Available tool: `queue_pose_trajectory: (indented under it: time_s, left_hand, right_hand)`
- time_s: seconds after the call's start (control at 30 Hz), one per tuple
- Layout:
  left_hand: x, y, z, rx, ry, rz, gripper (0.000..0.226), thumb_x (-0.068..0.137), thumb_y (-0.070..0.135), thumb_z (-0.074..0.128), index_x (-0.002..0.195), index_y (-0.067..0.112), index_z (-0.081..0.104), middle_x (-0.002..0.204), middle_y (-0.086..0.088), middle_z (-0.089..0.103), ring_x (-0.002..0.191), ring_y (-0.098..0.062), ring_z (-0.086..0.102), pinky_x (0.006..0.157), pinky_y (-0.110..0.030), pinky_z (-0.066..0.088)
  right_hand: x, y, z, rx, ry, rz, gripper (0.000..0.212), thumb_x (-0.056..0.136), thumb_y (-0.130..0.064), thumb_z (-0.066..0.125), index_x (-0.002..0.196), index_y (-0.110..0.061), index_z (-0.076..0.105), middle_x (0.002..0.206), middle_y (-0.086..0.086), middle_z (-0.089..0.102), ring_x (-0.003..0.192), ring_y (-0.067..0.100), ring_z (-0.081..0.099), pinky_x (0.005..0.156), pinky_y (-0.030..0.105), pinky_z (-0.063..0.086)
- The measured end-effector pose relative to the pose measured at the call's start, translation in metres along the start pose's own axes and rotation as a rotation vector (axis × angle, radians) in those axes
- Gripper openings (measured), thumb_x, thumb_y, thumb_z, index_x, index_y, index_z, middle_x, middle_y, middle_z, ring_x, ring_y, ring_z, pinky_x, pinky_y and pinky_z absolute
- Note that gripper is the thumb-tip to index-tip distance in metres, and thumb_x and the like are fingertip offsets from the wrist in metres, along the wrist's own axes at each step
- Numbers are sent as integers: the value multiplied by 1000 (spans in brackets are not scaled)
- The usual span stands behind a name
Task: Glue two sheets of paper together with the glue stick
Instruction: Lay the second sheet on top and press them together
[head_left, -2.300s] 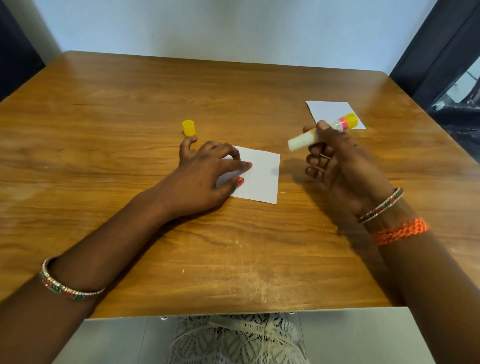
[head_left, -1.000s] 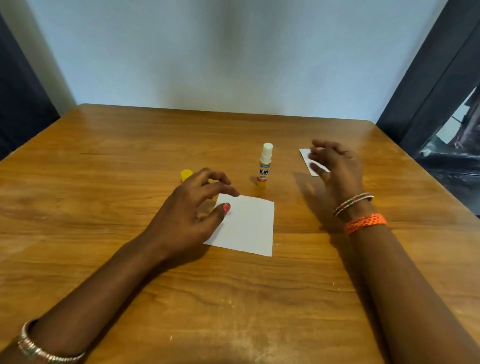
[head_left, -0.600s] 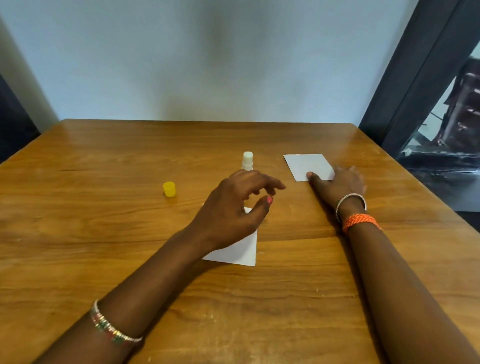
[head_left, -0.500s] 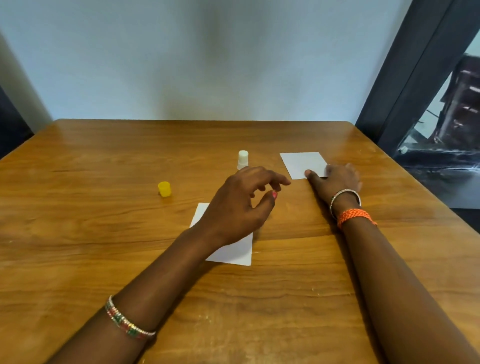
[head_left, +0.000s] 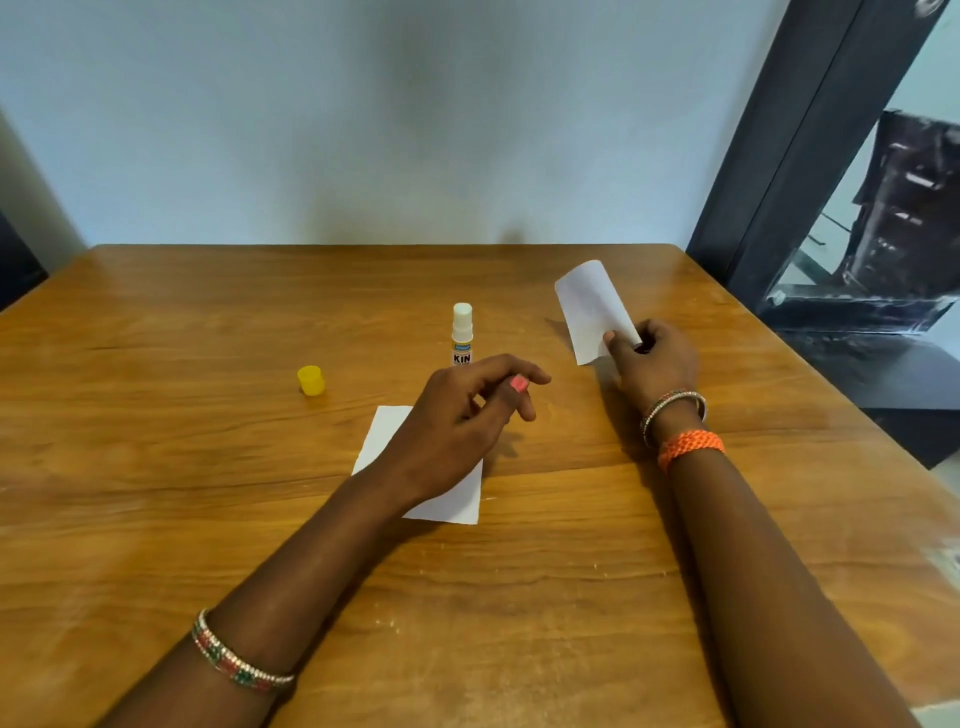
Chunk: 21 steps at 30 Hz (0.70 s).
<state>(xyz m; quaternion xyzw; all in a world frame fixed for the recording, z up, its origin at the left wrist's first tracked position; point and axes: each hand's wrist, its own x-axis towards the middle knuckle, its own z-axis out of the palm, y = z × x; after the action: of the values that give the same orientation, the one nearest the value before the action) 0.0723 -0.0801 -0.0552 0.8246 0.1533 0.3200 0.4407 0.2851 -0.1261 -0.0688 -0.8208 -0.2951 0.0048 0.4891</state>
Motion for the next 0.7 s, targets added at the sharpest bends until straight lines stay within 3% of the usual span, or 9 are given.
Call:
queue_pose_trajectory:
  time_s: [0.1, 0.2, 0.33, 0.47, 0.53, 0.63, 0.7]
  left_hand:
    - [-1, 5, 0, -127, -28, -89, 25, 92, 35, 42, 104, 25, 61, 66, 5, 62, 59, -4, 55, 51, -13, 40]
    - [-2, 13, 0, -184, 3, -190, 26, 94, 27, 42, 107, 14, 60, 55, 0, 48, 43, -1, 43, 43, -8, 32]
    - [-7, 20, -4, -197, 0, -313, 28, 90, 32, 48, 104, 13, 63, 48, 10, 40, 39, -2, 34, 37, -12, 27]
    - [-24, 19, -12, -156, 5, -374, 17, 85, 30, 58, 83, 14, 65, 42, 13, 42, 35, -3, 35, 36, -15, 26]
    - [-34, 19, -18, -152, -3, -387, 18, 85, 27, 60, 74, 13, 63, 39, 13, 39, 34, -4, 32, 36, -15, 25]
    - [-47, 22, -30, -140, -8, -411, 19, 85, 24, 60, 70, 14, 63, 38, 13, 40, 35, -3, 33, 37, -14, 26]
    - [-54, 25, -38, -141, -22, -412, 18, 86, 18, 60, 69, 13, 64, 35, 12, 39, 35, -3, 32, 38, -9, 28]
  right_hand:
    - [-22, -16, -15, 226, -21, 53, 16, 84, -29, 63, 87, -14, 62, 87, 9, 65, 73, 18, 58, 55, 23, 43]
    - [-60, -35, -37, 430, -108, 104, 11, 85, -28, 63, 77, -25, 56, 77, 1, 62, 68, 12, 58, 63, 25, 50]
    - [-108, -45, -54, 556, -245, 139, 7, 85, -21, 63, 78, -22, 59, 72, 1, 62, 63, 9, 57, 60, 20, 51]
    - [-136, -49, -55, 601, -381, 140, 2, 84, -18, 63, 83, -16, 64, 67, 0, 63, 55, 2, 56, 55, 15, 48]
    - [-142, -51, -51, 624, -455, 163, 11, 82, -18, 64, 92, -18, 60, 77, -1, 66, 66, 5, 61, 61, 18, 51]
    - [-143, -54, -45, 773, -589, 307, 44, 72, -28, 68, 112, -20, 52, 102, 2, 68, 91, 17, 64, 75, 33, 51]
    - [-140, -57, -45, 867, -669, 404, 37, 73, -33, 65, 107, -20, 59, 100, 3, 71, 90, 19, 66, 75, 33, 51]
